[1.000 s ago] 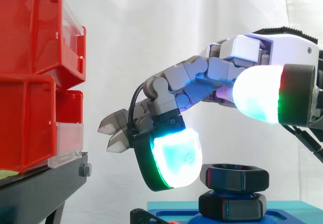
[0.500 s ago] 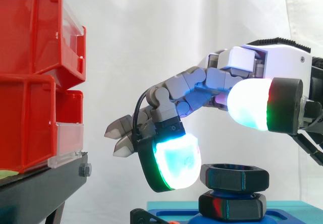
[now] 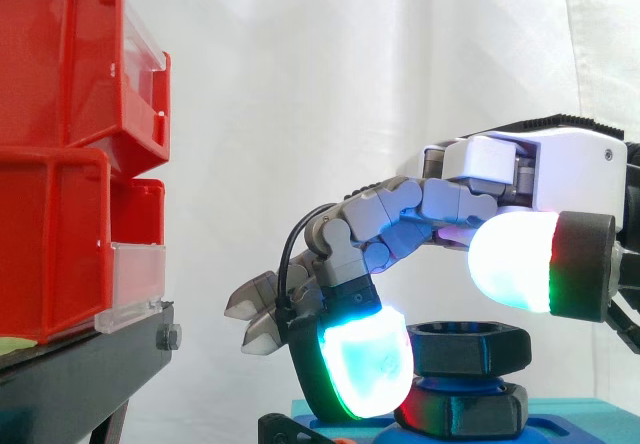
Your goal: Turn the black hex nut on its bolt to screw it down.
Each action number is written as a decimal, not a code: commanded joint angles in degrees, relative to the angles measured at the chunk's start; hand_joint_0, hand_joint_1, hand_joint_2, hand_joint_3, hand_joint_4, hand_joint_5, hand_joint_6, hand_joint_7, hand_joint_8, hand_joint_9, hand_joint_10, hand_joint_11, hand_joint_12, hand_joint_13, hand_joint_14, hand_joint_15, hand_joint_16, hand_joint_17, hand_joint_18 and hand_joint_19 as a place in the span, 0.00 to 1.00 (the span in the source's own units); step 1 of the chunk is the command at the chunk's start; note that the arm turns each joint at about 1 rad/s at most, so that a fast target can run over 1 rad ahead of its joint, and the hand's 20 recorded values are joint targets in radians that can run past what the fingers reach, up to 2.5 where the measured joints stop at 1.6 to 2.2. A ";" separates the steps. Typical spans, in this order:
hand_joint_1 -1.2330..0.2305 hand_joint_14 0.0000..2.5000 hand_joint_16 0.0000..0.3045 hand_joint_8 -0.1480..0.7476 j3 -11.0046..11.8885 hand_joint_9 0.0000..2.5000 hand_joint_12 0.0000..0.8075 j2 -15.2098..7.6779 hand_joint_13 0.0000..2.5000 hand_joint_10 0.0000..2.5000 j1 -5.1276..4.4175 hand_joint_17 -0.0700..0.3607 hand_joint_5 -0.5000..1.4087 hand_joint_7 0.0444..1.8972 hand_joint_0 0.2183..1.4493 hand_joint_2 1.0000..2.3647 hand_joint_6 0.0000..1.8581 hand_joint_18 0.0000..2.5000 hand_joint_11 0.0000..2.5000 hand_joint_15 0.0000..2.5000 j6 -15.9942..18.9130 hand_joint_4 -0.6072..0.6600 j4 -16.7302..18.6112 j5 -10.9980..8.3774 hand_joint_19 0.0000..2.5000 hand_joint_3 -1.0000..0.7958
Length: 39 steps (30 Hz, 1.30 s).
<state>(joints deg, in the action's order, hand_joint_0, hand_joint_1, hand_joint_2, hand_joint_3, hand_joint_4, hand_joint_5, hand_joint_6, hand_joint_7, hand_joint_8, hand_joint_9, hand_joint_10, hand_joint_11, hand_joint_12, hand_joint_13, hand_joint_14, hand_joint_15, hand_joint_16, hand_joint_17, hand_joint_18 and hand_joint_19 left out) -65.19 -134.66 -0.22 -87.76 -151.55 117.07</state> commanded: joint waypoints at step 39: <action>0.76 0.00 0.18 0.45 -0.02 0.30 0.39 0.01 0.23 0.00 7.60 0.45 0.25 0.73 0.23 0.00 0.35 0.22 0.02 0.01 1.27 0.59 5.47 8.96 0.12 0.28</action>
<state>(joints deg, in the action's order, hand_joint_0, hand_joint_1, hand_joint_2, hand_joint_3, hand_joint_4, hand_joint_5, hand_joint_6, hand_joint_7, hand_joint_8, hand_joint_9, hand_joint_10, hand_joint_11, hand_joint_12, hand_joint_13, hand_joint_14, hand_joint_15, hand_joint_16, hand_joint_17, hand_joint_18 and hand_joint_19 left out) -65.22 -134.65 7.23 -87.05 -147.40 125.84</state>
